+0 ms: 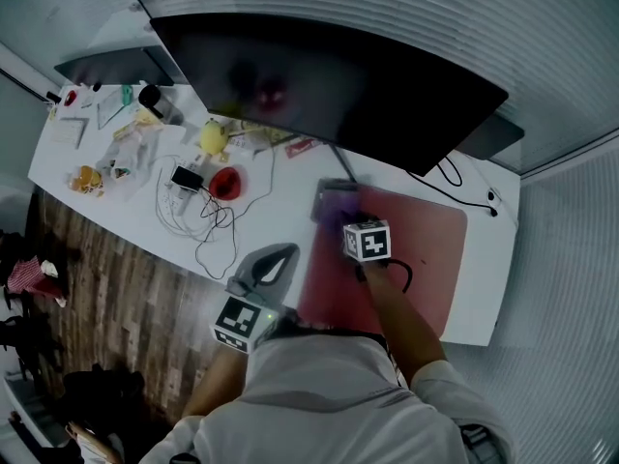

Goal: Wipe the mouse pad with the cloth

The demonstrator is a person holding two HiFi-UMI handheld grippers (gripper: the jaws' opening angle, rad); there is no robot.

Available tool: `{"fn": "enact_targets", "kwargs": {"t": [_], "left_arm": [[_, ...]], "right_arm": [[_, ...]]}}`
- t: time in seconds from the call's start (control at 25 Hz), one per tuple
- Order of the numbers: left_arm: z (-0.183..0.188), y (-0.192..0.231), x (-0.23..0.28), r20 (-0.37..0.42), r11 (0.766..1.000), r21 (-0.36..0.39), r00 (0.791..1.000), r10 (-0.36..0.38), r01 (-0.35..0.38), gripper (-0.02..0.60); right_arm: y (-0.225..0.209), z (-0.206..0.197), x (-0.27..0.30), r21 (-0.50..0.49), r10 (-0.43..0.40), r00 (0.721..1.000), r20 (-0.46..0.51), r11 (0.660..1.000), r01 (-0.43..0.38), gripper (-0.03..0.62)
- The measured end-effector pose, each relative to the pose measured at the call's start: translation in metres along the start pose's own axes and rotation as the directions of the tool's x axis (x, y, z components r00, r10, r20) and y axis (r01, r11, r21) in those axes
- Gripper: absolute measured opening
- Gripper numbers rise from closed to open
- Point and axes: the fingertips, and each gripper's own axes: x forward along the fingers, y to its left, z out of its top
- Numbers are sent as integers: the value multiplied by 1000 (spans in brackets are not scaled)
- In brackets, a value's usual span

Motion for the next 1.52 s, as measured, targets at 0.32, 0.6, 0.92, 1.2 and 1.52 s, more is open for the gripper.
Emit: {"fn": "enact_targets", "kwargs": {"t": [0.32, 0.6, 0.92, 1.2, 1.52], "left_arm": [[9, -48, 43, 3, 996, 11, 996, -89, 89, 3], [17, -103, 77, 8, 982, 38, 983, -185, 185, 3], [24, -149, 95, 4, 967, 66, 969, -246, 245, 3], [25, -156, 82, -2, 965, 86, 969, -248, 248, 3], [31, -115, 33, 37, 980, 80, 982, -186, 182, 3]], "right_arm": [[-102, -30, -70, 113, -168, 986, 23, 980, 164, 58], [-192, -72, -151, 243, -315, 949, 23, 922, 301, 58], [-275, -118, -231, 409, -486, 873, 36, 805, 431, 58], [-300, -135, -281, 450, -596, 802, 38, 727, 519, 58], [-160, -62, -262, 272, -379, 891, 250, 911, 311, 58]]}}
